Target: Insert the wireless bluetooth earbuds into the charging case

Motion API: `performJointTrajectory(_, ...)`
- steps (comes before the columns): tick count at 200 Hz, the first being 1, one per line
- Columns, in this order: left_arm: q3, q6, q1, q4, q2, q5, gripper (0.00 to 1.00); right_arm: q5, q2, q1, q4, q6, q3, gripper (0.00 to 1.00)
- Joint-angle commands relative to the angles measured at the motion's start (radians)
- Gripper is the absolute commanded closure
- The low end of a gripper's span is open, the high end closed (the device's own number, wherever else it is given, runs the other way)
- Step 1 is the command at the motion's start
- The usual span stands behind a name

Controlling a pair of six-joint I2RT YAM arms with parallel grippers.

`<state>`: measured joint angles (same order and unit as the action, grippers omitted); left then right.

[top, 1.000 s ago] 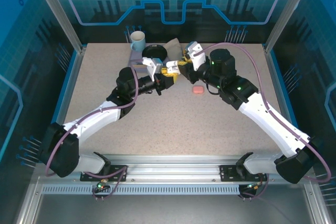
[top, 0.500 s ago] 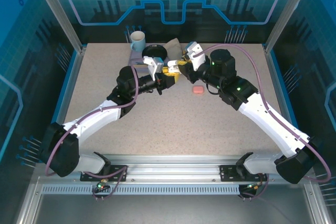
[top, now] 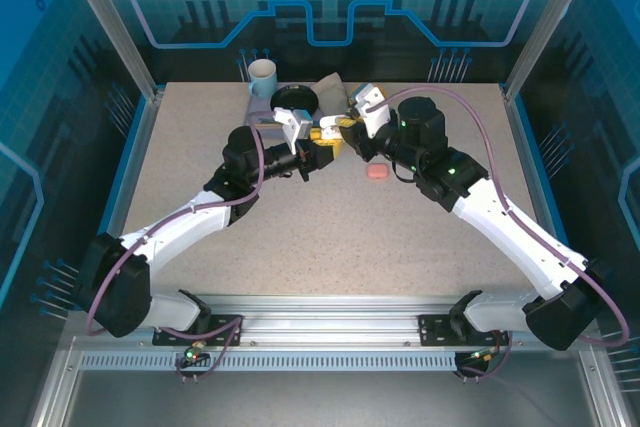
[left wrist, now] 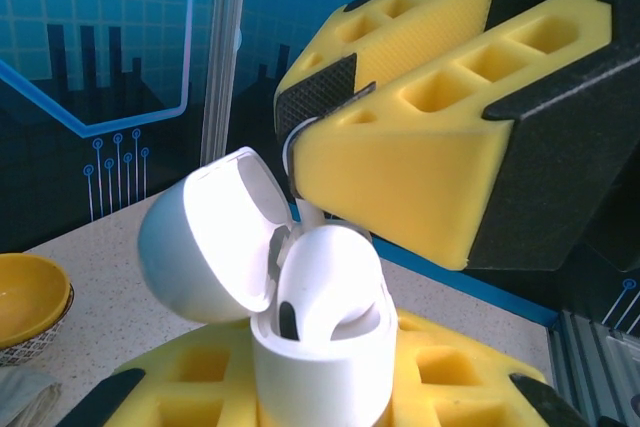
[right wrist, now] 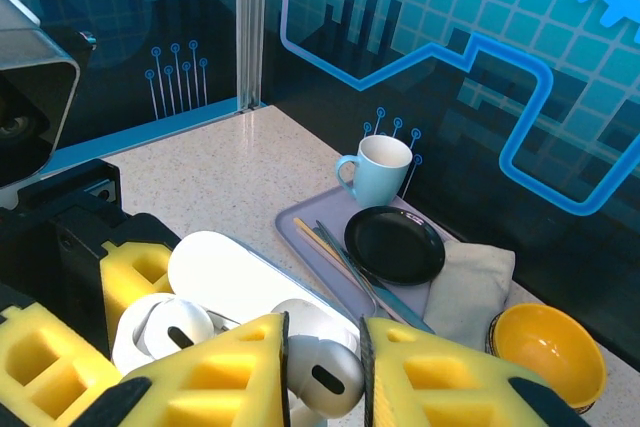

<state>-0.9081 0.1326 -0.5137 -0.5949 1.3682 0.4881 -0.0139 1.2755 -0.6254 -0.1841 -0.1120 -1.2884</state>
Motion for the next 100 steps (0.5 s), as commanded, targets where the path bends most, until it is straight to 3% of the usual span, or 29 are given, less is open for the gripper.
performJointTrajectory(1,-0.039,0.002,-0.008,-0.026,0.003,0.016,1.00,0.020,-0.012,0.013,0.029,0.016,0.008,0.76)
performJointTrajectory(100,-0.036,0.004,-0.008,-0.030,0.011,0.013,1.00,0.057,-0.015,-0.001,0.031,0.064,-0.008,0.64)
